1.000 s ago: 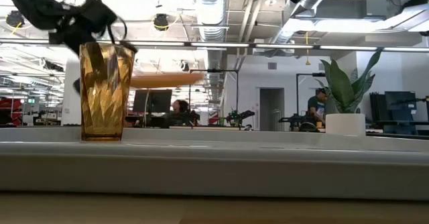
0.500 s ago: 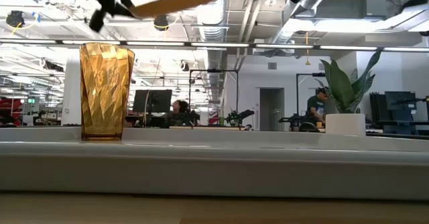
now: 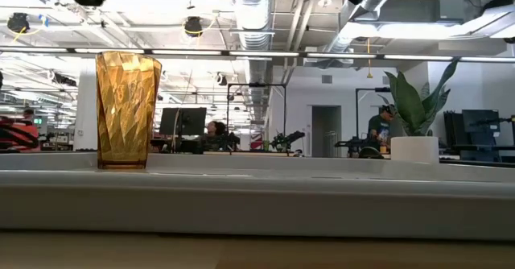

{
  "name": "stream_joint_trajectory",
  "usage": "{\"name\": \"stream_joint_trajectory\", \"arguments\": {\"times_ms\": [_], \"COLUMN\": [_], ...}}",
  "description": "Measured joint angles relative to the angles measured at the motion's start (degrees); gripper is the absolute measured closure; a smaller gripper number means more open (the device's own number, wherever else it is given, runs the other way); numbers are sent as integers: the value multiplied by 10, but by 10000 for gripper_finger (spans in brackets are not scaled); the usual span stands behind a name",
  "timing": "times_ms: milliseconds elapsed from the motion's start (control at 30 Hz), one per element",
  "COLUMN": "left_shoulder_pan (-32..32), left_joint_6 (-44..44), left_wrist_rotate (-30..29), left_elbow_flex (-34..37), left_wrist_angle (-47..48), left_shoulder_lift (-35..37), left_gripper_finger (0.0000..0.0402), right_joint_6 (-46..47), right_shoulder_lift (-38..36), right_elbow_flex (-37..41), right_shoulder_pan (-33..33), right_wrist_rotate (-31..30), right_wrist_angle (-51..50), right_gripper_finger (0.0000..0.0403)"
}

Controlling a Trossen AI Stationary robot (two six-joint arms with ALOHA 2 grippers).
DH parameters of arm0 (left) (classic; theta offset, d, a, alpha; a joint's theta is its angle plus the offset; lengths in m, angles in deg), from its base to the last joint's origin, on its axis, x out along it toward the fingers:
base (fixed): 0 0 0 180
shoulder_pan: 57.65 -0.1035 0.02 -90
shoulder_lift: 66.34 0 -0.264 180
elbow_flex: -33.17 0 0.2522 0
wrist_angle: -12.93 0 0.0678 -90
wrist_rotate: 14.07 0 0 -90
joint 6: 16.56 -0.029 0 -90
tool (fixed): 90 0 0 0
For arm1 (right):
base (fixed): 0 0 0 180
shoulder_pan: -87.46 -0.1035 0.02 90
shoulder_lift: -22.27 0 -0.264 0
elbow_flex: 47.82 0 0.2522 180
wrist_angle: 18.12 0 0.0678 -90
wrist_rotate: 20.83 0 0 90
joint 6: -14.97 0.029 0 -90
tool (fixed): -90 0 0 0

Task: Pick and place plate/cup/fork/spoon on tray
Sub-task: Put the orange plate on the gray tray at the bottom of the brown cup

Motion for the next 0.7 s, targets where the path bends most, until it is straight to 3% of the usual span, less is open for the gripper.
{"name": "stream_joint_trajectory", "arguments": {"times_ms": [300, 433, 700], "left_shoulder_pan": [254, 325, 395], "left_joint_6": [266, 356, 485], "left_wrist_rotate": [-178, -172, -135], "left_elbow_flex": [1, 2, 2], "left_wrist_angle": [113, 140, 195], "left_shoulder_lift": [-17, -66, -148], "left_gripper_finger": [401, 401, 401], "right_joint_6": [1, 6, 6], "right_shoulder_lift": [0, 0, 0], "right_elbow_flex": [0, 0, 0], "right_shoulder_pan": [0, 0, 0], "right_wrist_rotate": [0, 0, -2], "right_wrist_angle": [1, 1, 2], "right_gripper_finger": [138, 138, 138]}}
